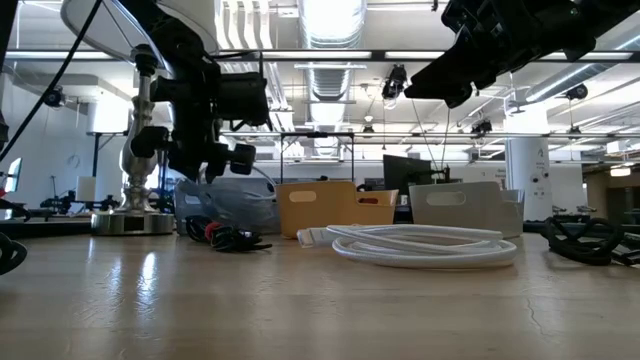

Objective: Pick & Place USB Port
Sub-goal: Put the left blue HDMI cable into the black bin

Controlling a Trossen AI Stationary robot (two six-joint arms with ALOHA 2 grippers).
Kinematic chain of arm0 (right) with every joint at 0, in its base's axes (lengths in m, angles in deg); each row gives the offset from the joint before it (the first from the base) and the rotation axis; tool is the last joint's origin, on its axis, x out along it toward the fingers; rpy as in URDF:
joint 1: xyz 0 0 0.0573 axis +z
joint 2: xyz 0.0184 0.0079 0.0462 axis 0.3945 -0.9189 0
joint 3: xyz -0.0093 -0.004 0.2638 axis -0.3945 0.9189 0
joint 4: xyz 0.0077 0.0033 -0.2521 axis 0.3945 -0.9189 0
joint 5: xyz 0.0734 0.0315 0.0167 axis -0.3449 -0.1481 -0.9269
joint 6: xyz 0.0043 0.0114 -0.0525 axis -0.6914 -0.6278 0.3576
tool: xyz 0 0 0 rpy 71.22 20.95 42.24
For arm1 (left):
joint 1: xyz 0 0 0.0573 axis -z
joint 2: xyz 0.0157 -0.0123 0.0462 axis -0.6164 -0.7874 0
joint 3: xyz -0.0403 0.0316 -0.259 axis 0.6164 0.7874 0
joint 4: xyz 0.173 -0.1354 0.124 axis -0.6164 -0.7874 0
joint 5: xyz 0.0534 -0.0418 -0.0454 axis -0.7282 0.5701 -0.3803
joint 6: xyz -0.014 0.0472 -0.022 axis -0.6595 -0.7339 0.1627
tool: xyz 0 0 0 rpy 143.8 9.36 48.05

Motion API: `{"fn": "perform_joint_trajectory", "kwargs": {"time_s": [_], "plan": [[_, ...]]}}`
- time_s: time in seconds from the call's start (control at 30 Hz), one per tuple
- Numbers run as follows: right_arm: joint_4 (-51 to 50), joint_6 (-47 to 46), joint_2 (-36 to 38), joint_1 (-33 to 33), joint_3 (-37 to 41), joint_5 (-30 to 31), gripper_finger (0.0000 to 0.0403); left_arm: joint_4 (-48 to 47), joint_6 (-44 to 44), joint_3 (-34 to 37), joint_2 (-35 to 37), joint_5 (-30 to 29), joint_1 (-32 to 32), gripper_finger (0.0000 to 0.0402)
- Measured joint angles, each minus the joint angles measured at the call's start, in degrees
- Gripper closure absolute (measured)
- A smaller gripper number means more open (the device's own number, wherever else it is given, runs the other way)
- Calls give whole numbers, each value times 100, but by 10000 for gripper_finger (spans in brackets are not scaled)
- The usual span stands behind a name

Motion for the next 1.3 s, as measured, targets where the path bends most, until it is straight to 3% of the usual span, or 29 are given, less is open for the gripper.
{"fn": "perform_joint_trajectory", "kwargs": {"time_s": [0.37, 0.63, 0.97, 1.3], "plan": [[2, 2, 0, -2, 0, 0, 225, -12, -284, -222, 7, -2, 57, 283], [2, -1, 0, -2, 0, 0, 225, -145, -595, -532, 12, -169, 114, 291], [-4, -17, 0, -1, 0, -1, 225, -1055, 14, -570, 13, -54, 83, 294], [-7, -13, 0, 0, 0, 0, 225, -1034, -711, -943, 13, -747, 605, 294]]}}
